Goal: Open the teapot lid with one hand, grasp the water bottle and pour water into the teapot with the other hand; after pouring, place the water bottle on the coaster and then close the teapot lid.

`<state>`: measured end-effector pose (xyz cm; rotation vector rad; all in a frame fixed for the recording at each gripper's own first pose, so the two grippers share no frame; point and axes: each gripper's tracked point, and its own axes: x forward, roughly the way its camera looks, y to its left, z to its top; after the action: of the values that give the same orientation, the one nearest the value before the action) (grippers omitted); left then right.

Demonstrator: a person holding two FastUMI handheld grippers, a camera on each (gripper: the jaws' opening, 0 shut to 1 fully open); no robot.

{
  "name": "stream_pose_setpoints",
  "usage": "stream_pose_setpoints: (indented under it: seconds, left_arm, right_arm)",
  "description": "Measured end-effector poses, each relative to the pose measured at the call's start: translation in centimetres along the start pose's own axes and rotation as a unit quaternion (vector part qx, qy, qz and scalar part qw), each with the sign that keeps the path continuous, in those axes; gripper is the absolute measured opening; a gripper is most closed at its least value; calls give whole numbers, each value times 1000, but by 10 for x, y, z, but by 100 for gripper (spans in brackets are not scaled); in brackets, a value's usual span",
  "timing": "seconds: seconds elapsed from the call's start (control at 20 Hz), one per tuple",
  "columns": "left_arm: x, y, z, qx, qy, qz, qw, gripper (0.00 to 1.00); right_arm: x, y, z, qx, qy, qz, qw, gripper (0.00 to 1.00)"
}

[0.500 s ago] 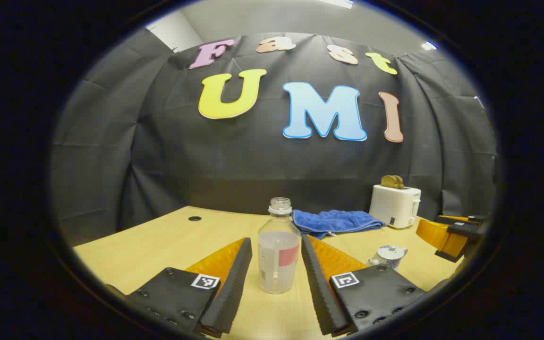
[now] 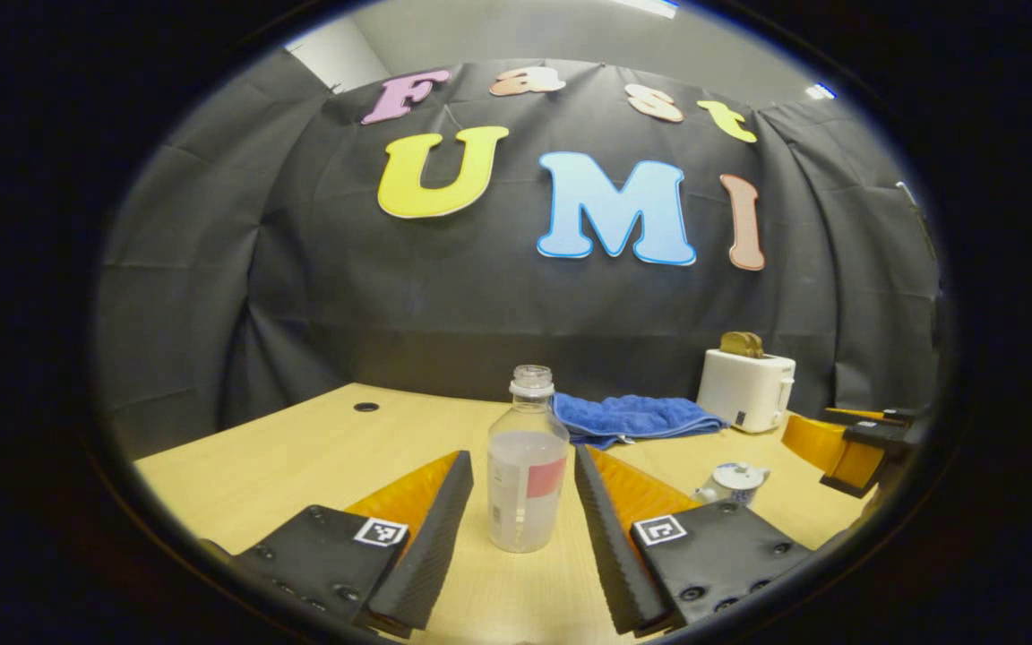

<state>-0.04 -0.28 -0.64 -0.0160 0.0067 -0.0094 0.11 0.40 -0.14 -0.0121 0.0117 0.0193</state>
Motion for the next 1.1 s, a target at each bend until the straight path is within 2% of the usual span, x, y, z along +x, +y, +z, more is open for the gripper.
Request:
stream_pose_setpoints:
  seconds: [0.1,0.4,0.85,0.9,0.95,1.1]
  left_arm:
    - [0,-2,1,2,0,-1,1000,83]
    - [-1,-1,1,0,0,1,1000,83]
    - [4,-2,-2,0,3,-1,1000,83]
    - [3,-2,-4,0,4,-1,1000,83]
    - [4,-1,-3,0,4,0,1000,83]
    - [6,1,-5,0,6,1,1000,84]
  right_arm:
    - [0,1,0,-2,-2,1,1000,73]
    - [6,1,-2,-14,1,-1,1000,71]
    - [39,3,-24,-44,31,6,999,71]
    - [44,4,-27,-41,36,10,998,57]
    - [49,4,-30,-39,43,14,998,53]
    - [59,1,-39,-45,60,15,997,53]
